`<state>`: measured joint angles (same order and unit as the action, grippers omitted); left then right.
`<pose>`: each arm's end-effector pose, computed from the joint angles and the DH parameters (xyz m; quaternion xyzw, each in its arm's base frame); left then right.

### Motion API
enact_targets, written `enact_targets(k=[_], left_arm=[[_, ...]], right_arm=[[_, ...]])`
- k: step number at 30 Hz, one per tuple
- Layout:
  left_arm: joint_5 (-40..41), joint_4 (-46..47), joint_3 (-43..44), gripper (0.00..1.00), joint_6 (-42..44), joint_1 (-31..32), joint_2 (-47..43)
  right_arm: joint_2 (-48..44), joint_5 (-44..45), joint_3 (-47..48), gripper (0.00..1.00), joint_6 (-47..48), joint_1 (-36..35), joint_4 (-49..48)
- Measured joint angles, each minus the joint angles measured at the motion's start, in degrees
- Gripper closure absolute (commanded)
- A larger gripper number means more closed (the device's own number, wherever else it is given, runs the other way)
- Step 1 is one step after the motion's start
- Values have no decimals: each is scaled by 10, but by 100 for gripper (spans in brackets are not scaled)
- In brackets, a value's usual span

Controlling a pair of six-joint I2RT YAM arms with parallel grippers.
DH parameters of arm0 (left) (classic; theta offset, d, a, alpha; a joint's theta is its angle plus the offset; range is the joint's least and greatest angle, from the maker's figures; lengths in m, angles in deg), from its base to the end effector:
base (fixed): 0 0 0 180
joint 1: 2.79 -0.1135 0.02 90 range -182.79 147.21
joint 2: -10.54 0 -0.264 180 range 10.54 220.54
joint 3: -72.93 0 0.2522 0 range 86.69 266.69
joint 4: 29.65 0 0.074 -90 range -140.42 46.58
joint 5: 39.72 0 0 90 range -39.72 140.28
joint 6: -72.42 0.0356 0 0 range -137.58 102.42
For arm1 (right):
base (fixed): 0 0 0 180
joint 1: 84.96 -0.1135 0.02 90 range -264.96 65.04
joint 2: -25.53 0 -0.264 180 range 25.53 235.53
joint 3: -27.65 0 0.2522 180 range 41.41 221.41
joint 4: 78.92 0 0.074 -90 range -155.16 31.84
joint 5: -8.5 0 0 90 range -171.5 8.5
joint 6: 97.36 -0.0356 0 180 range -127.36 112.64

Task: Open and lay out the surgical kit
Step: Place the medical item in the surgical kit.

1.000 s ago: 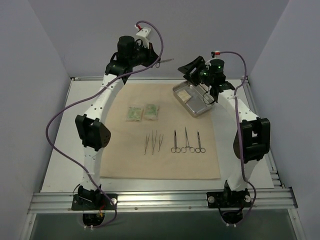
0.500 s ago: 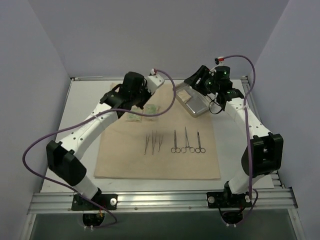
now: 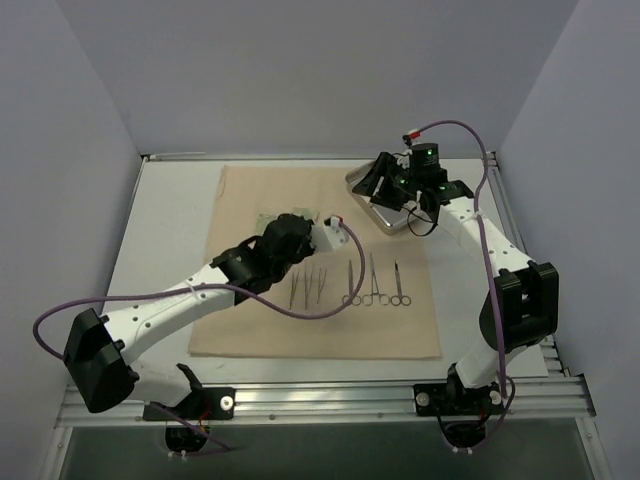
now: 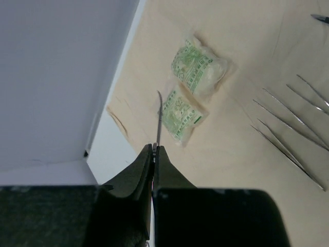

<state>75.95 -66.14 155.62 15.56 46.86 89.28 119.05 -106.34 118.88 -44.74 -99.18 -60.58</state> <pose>0.2121 -0.2259 0.3327 0.4853 0.7120 0.1255 0.4918 0.3721 0.1097 0.3295 0.0413 0.8113 0.4011 0.4234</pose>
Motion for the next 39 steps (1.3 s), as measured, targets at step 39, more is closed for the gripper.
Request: enact_targets(k=[39], left_arm=[[46,645,-393,98,695,112,-2]], right_arm=[[92,172,173,50,-31,-216,137]])
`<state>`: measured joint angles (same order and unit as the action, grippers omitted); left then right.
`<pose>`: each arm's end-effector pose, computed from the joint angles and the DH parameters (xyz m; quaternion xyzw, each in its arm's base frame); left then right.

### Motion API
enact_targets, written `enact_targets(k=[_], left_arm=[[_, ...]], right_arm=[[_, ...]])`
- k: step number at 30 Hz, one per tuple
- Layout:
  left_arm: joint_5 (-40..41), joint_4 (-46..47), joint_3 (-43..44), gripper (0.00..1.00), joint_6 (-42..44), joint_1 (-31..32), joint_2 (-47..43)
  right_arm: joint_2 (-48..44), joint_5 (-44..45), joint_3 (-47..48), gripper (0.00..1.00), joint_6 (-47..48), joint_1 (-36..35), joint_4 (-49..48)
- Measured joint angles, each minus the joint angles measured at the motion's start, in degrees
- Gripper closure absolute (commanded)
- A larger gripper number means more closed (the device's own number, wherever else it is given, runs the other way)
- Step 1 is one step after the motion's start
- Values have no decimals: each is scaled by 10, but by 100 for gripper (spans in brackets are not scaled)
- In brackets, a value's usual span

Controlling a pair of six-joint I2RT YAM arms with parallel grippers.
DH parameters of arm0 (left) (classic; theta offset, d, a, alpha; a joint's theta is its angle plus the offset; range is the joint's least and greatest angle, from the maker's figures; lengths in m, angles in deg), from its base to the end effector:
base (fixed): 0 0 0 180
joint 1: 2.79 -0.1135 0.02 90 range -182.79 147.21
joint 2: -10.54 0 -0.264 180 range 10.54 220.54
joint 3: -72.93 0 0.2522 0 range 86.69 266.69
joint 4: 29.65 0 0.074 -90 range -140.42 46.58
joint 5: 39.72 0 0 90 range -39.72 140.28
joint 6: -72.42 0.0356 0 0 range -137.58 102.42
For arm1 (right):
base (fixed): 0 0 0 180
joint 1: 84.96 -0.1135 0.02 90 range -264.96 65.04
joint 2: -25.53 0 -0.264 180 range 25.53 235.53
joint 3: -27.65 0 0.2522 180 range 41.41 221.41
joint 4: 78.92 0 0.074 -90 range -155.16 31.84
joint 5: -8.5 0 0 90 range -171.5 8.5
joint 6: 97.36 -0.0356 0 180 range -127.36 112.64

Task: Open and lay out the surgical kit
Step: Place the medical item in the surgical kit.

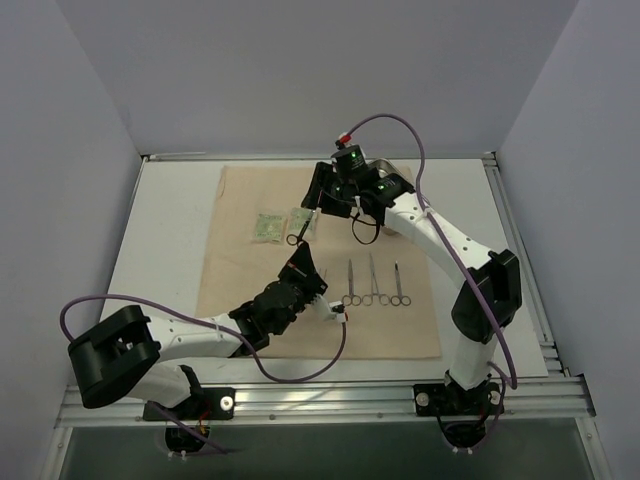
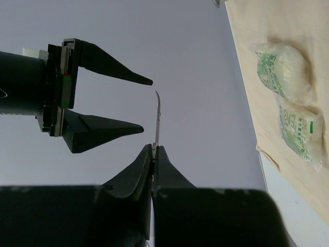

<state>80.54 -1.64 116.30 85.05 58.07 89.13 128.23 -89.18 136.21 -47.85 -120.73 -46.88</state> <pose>0.1509 -0.2338 0.2137 0.6919 0.2748 0.4105 0.5266 0.3437 0.2535 0.3486 -0.0005 0.8477 0.3704 0.3798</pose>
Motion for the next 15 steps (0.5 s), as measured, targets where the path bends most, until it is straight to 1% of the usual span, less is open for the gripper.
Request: enact_targets(k=[4,7,9,15], left_arm=[[0,2,1,98,-3,-5,10],[0,10,5,98,-3,-14,35],[0,17,11,98,-3,-19,56],[2,30,28,98,-1,-33,85]], right_arm=[[4,-1,5,50,0,-10,7],[8,-4,7,51,0,-13,12],[16,-9,10,54,0,-14,13],[32,-17,-4,54,-3,-14,19]])
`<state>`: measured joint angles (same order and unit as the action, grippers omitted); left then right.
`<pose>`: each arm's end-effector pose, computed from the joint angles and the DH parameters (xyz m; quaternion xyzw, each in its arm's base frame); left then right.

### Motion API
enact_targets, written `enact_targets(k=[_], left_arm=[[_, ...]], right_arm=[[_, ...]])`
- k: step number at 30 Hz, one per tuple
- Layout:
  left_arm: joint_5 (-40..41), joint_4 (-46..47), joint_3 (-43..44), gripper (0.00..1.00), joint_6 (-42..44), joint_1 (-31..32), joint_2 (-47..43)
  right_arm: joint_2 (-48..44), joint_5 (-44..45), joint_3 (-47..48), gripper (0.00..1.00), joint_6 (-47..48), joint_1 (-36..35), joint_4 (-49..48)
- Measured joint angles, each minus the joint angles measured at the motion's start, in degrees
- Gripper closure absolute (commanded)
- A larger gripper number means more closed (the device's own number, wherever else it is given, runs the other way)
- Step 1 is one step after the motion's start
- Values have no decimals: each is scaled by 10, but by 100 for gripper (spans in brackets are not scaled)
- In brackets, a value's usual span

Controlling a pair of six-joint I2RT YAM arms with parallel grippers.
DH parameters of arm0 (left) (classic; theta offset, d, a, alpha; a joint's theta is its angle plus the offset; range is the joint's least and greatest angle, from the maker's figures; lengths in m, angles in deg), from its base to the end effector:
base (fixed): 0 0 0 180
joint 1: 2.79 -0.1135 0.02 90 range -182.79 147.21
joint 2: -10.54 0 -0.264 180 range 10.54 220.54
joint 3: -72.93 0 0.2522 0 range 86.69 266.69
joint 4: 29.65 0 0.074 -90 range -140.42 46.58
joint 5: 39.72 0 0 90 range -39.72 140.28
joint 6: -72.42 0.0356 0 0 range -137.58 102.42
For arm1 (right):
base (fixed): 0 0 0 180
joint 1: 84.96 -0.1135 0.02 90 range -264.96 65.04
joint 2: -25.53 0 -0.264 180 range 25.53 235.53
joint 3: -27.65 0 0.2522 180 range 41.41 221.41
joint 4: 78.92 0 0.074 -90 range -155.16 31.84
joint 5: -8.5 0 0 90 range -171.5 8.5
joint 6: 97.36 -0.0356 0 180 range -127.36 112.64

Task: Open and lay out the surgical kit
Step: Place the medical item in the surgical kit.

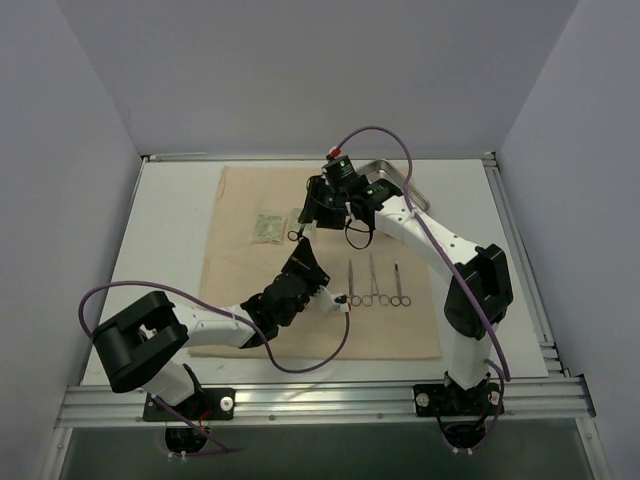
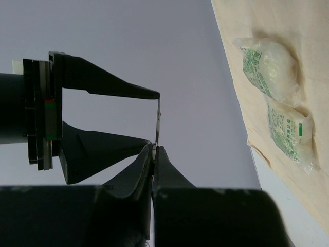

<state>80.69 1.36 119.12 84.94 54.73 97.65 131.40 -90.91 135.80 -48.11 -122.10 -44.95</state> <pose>0.1765 -0.2437 0.1940 0.6983 0.2942 0.4231 0.4968 0.3449 0.2685 0.3201 -0.0125 0.8712 0.3609 0.3326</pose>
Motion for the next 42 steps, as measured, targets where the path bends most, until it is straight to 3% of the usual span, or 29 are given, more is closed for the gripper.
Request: enact_targets(k=[11,15,21,28,32,35,42], left_arm=[[0,14,16,98,0,-8,13],[0,14,18,98,0,-9,19],[-3,13,18,98,-2,-9,26],[-12,14,25,96,-5,-9,35],[-10,20,28,60,-11,-9,35],[-9,27,31,47,-20,-10,33],[-31,-6,1,43,-54,-10,-38]], right_arm=[[10,-24,-10,56,-4,5,-18],[26,-35,-10,61,-10,8,-33],[35,-48,-10,87,-16,9,-48],[35,-69,-10,100,-38,8,-63],[35,-71,-10,100,-33,12,-63],[35,-67,-19,100,-25,28,-64],[35,-48,-29,100,-16,53,-67]])
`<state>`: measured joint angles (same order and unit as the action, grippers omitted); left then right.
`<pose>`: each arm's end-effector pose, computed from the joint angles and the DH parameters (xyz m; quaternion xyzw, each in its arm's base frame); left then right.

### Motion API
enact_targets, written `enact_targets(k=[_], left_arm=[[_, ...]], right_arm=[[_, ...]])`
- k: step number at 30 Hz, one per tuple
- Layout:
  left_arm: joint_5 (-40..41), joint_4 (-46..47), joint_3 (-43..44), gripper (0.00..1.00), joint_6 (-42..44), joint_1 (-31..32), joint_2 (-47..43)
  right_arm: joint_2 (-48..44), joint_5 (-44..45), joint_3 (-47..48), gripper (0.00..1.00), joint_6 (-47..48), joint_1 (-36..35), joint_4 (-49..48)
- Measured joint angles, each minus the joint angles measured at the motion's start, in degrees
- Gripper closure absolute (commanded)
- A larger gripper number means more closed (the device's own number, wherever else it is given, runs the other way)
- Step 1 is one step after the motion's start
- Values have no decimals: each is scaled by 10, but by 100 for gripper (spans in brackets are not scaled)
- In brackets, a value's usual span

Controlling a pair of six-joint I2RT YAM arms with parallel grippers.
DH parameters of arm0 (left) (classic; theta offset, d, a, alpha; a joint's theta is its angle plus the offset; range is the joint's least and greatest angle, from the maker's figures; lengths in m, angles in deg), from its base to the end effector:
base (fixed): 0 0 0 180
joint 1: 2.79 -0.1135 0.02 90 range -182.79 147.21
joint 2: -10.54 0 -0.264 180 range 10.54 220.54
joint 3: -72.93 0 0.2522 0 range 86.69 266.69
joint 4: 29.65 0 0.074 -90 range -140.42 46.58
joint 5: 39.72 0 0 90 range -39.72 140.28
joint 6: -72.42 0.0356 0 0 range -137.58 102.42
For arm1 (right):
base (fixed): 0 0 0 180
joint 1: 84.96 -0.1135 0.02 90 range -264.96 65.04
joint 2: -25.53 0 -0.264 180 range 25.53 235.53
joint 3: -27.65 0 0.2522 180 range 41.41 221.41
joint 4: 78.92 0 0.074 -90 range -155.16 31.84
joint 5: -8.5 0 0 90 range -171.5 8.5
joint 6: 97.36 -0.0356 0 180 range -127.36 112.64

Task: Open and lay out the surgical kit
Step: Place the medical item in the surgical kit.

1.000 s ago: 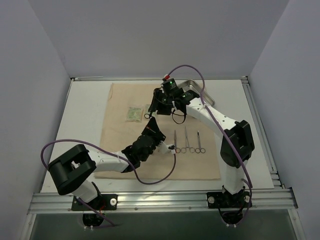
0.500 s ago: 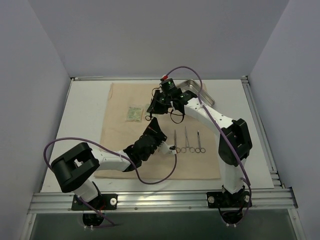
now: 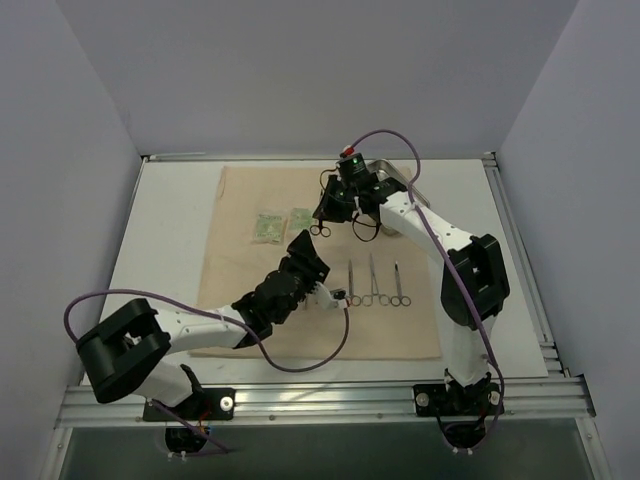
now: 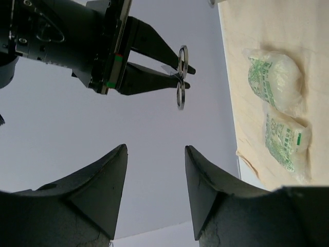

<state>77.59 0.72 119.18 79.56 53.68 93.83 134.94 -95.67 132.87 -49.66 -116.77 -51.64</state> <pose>0.1768 -0.2372 0.2115 0.6709 0.3185 0.3899 0.5444 0.3794 0.2456 0.2874 0.0191 0.8676 0.3782 0.3223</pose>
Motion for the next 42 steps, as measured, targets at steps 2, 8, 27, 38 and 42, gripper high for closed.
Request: enact_targets(k=[2,8,27,38,42], left_arm=[[-7,-49,-3,43,-27,0,-37],[-70,-341,49,43,-204,-31,-207],[-265,-828,303,43,-854,-493,-47],[-297,-855,293,43,-964,-479,-54],[-297,-855,292,43,-970,-475,-54]], right_arm=[[0,4,0,100,6,2,-3],[0,32,13,100,43,11,16],[-132,172,-270,100,13,-113,-16],[-129,217,-314,100,-26,-125,-74],[-120,230,-315,100,-28,-125,-86]])
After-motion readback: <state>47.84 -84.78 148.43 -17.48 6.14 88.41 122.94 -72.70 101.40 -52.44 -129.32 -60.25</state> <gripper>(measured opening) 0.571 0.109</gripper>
